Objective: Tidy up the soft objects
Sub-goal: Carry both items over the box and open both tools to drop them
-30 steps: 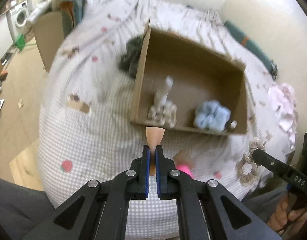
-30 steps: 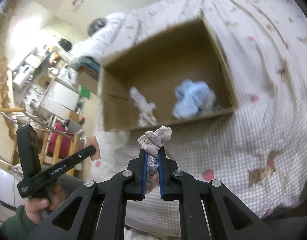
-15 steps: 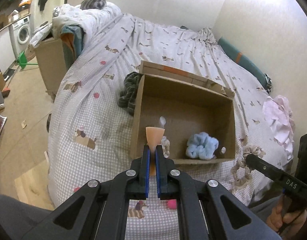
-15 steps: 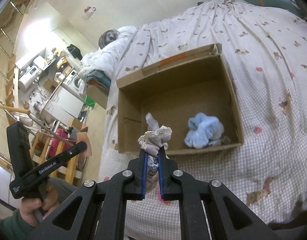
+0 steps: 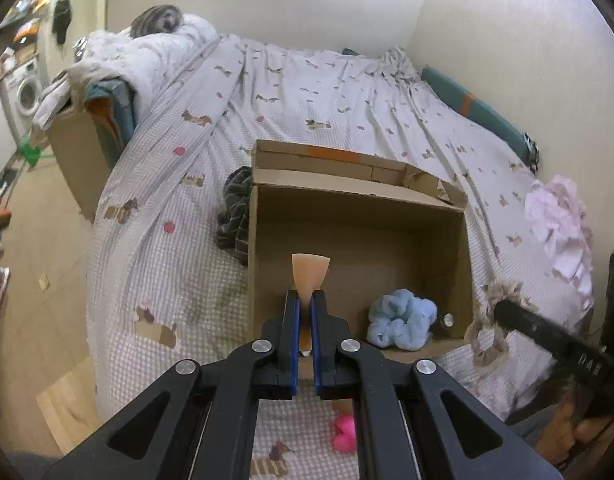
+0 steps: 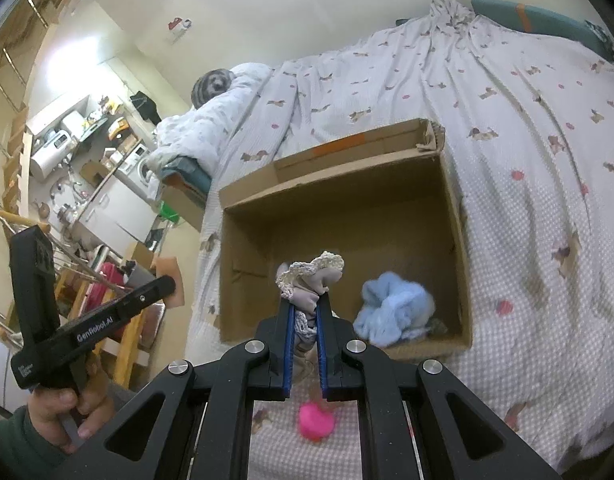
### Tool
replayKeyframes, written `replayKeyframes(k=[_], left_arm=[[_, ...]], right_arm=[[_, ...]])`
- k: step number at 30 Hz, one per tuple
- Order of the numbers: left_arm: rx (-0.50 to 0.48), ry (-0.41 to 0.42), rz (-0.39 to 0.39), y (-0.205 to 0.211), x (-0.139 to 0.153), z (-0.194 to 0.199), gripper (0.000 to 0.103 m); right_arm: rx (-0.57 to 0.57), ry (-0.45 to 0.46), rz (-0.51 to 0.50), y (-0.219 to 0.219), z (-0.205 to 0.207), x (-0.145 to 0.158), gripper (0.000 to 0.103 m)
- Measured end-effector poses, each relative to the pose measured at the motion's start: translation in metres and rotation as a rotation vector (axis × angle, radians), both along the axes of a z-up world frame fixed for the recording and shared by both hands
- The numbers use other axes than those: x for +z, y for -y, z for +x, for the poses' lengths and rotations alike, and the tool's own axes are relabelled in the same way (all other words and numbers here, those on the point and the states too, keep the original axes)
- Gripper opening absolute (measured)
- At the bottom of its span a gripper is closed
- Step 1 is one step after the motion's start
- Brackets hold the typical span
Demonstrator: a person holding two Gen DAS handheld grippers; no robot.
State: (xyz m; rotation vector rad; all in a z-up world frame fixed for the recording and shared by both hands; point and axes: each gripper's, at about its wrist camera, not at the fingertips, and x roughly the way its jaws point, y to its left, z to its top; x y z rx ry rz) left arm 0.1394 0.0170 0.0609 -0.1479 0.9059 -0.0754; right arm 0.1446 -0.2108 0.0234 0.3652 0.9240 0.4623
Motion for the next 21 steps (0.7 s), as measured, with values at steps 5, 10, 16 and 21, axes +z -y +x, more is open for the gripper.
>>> replayKeyframes(k=[5, 10, 16, 21], left_arm=[[-0.022, -0.018, 0.019, 0.007, -0.014, 0.016, 0.005], [-0.065, -0.021, 0.03, 0.014, -0.038, 0.026, 0.005], [-0.036, -0.056, 0.013, 0.01, -0.06, 0.039, 0.005], [-0.049, -0.086, 0.014, 0.01, -0.072, 0.047, 0.005]], right_arm=[[-0.035, -0.005, 0.013, 0.002, 0.023, -0.011, 0.011], [-0.056, -0.049, 0.027, 0.002, 0.033, -0.035, 0.011], [-0.041, -0.095, -0.011, -0.009, 0.041, -0.058, 0.011], [0.003, -0.107, -0.055, -0.02, 0.042, -0.063, 0.011]])
